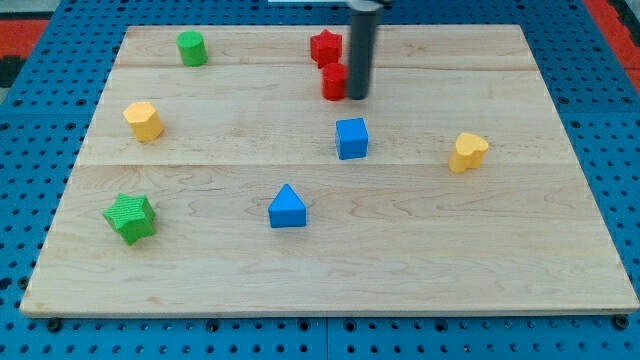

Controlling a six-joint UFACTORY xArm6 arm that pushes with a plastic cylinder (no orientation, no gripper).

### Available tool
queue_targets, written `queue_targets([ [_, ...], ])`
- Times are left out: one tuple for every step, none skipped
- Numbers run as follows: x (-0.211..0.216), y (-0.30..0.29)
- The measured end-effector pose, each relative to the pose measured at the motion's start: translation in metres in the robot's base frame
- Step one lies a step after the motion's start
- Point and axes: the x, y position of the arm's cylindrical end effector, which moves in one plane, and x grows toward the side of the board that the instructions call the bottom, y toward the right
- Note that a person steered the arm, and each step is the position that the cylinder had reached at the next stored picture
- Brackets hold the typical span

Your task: Push the yellow hexagon towards top right

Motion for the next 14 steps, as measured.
queue_targets([
  [0.000, -0.004],
  [0.025, -0.008],
  [0.049, -0.111],
  [0.105, -0.124],
  [0.122, -0.227],
  [0.100, -0.282],
  [0.064, -0.270],
  [0.044, -0.200],
  [0.050, -0.089],
  [0.045, -0.042],
  [0.020, -0.023],
  [0.012, -0.012],
  [0.013, -0.003],
  [0.031, -0.001],
])
